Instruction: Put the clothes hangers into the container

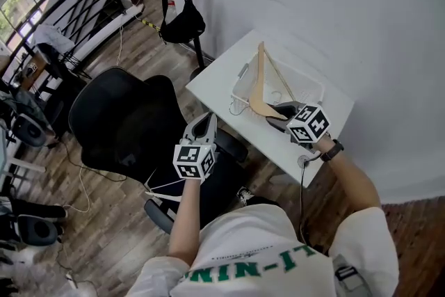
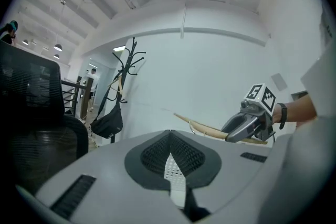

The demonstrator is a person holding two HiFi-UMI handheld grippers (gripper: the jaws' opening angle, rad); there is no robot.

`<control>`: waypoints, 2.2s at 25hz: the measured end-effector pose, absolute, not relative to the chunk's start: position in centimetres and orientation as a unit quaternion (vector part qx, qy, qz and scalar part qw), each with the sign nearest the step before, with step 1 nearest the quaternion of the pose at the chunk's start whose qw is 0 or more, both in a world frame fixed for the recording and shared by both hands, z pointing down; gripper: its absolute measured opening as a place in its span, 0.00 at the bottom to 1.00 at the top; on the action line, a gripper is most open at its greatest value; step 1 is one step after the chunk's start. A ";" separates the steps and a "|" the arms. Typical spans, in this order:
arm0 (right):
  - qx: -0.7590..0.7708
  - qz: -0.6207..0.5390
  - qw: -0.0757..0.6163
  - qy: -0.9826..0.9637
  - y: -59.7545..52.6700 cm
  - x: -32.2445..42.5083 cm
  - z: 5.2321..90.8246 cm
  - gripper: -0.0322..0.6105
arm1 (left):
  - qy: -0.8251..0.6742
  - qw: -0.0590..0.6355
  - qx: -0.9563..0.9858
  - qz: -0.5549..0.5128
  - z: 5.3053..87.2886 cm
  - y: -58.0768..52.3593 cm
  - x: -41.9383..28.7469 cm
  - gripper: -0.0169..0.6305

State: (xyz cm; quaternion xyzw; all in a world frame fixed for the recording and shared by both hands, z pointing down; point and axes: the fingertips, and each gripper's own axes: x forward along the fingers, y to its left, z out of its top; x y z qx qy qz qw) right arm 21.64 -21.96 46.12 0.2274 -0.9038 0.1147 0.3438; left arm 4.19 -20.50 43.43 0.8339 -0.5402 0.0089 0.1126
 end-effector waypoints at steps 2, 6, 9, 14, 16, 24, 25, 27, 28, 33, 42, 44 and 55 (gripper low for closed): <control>0.220 0.146 0.354 -0.897 -22.3 22.8 47.4 0.28 | -0.537 0.113 0.836 0.008 43.5 -21.0 4.8 0.05; 0.206 0.170 0.379 -0.886 -22.8 24.4 48.8 0.28 | -0.533 0.114 0.839 0.006 43.3 -21.9 5.8 0.05; 0.196 0.172 0.397 -0.880 -23.6 25.2 49.7 0.28 | -0.531 0.114 0.840 0.005 43.2 -22.6 6.5 0.05; 0.163 0.211 0.423 -0.866 -25.0 26.1 51.5 0.28 | -0.531 0.114 0.840 0.004 43.2 -23.5 7.0 0.05; 0.143 0.228 0.434 -0.860 -25.4 26.4 52.2 0.28 | -0.533 0.114 0.838 0.004 43.2 -23.7 7.0 0.05; 0.118 0.251 0.455 -0.846 -29.6 26.6 55.4 0.28 | -0.538 0.115 0.835 0.010 43.6 -25.1 7.4 0.05; 0.121 0.249 0.454 -0.847 -30.3 26.5 55.8 0.29 | -0.538 0.114 0.835 0.011 43.7 -25.2 7.5 0.05; 0.129 0.228 0.465 -0.846 -31.6 26.5 56.8 0.28 | -0.539 0.115 0.835 0.012 43.8 -25.4 7.6 0.05; 0.128 0.214 0.472 -0.846 -31.9 26.4 57.2 0.28 | -0.538 0.116 0.835 0.014 43.8 -25.5 7.6 0.05; 0.119 0.190 0.452 -0.863 -31.8 24.2 57.9 0.29 | -0.533 0.113 0.838 0.020 44.0 -25.8 8.6 0.05; 0.160 0.044 0.515 -0.841 -33.1 23.7 59.3 0.53 | -0.514 0.108 0.850 0.033 44.5 -27.4 11.4 0.05; 0.170 0.038 0.512 -0.841 -33.3 23.9 59.4 0.56 | -0.515 0.110 0.849 0.034 44.7 -27.5 11.5 0.05; 0.242 -0.039 0.471 -0.847 -33.2 23.0 51.1 0.57 | -0.537 0.107 0.836 0.025 43.5 -25.9 8.6 0.05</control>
